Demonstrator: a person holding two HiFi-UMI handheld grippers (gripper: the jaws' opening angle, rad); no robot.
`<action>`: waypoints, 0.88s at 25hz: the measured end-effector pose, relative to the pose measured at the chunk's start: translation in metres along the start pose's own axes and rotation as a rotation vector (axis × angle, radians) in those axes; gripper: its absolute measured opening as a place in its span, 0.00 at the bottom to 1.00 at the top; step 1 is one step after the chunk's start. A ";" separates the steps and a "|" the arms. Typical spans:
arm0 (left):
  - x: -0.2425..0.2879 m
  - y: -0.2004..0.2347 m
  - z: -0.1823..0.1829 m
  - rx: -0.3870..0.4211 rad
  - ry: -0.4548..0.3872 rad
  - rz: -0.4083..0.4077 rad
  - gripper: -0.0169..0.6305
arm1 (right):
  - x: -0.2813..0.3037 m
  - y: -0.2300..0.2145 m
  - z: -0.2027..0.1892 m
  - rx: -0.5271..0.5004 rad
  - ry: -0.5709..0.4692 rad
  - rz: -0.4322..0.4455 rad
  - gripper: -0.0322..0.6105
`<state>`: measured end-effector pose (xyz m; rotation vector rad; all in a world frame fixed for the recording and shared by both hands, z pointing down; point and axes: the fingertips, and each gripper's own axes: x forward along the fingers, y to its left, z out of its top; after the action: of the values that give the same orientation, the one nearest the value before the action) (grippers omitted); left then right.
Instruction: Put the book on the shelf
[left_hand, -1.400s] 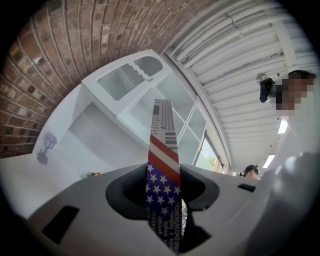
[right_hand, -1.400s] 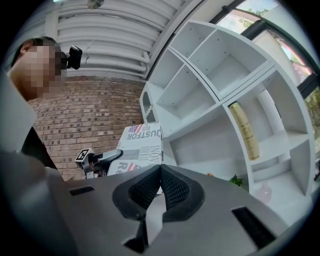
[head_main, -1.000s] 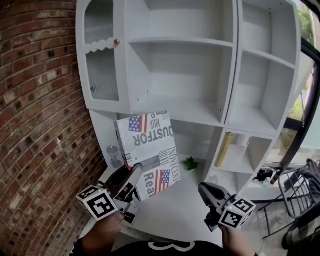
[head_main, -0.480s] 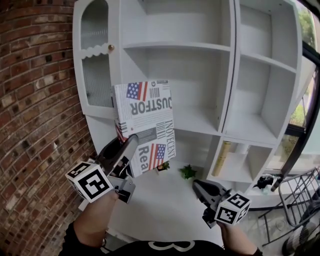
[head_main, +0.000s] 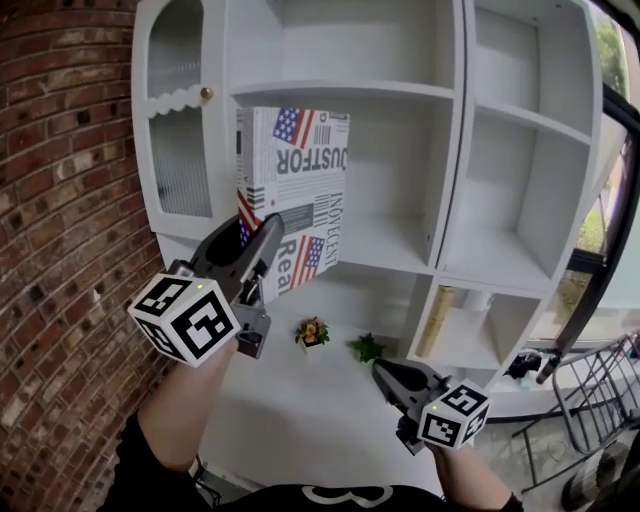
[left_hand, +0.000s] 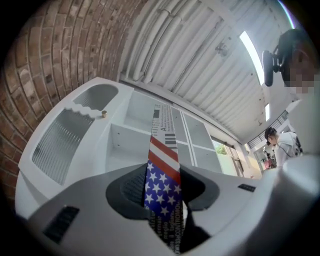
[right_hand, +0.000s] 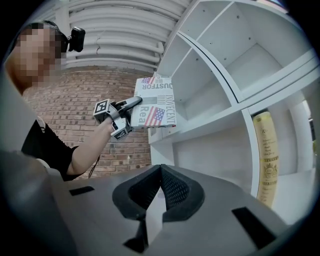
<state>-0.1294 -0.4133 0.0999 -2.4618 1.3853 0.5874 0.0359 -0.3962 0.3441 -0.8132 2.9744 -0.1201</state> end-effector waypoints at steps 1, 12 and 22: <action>0.005 0.001 0.002 0.018 -0.010 0.004 0.26 | -0.001 -0.002 -0.001 0.001 0.002 -0.003 0.07; 0.053 0.013 0.003 0.145 -0.057 0.056 0.26 | -0.013 -0.027 0.000 0.003 0.005 -0.060 0.07; 0.074 0.032 -0.031 0.136 -0.015 0.117 0.26 | -0.025 -0.042 -0.011 0.032 0.025 -0.101 0.07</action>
<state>-0.1154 -0.4987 0.0923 -2.2784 1.5192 0.5167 0.0773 -0.4189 0.3601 -0.9645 2.9466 -0.1839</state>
